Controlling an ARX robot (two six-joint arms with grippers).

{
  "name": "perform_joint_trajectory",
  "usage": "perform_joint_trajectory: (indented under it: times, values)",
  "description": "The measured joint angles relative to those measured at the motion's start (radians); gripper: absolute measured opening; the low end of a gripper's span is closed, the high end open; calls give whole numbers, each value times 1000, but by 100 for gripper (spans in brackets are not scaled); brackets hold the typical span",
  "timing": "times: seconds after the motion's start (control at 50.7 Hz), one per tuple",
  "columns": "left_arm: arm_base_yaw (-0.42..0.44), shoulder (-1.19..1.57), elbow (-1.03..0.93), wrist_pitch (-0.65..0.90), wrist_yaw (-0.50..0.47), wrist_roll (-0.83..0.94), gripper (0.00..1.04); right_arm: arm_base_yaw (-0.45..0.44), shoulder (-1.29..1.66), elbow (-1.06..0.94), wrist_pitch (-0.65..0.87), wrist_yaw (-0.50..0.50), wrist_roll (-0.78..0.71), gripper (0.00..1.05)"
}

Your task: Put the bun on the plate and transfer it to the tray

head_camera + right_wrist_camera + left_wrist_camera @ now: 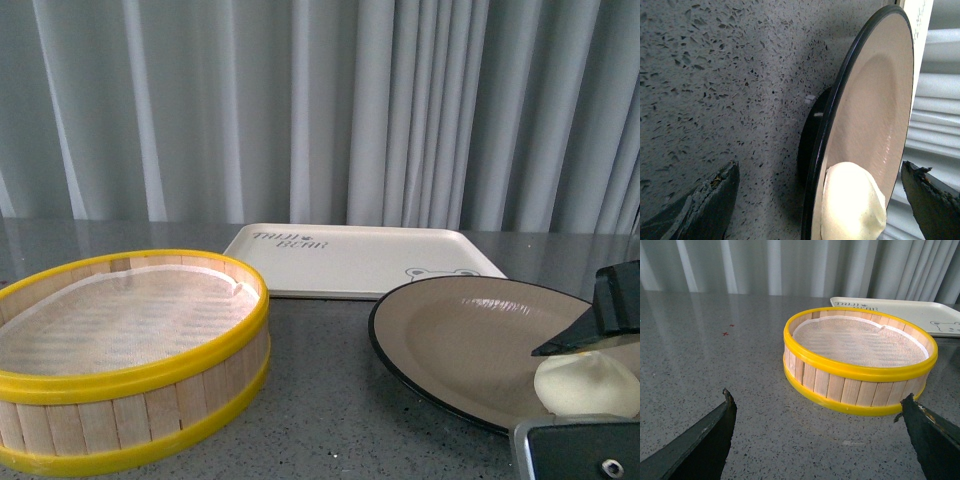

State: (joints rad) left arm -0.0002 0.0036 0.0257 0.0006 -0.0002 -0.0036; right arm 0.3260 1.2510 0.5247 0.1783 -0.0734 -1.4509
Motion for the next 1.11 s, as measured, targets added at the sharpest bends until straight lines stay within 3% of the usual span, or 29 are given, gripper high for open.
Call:
perform_joint_trajectory:
  times: [0.454,0.908,0.987,1.105]
  values:
    - [0,0,0,0,0,0,98,17,113,56,67,-15,-16,94]
    - [0,0,0,0,0,0,98,63,100,27,73,2,-11,11]
    - [0,0,0,0,0,0,98,64,76,14,90,16,-29,3]
    - [0,0,0,0,0,0,98,64,63,-18,140,42,-35,3]
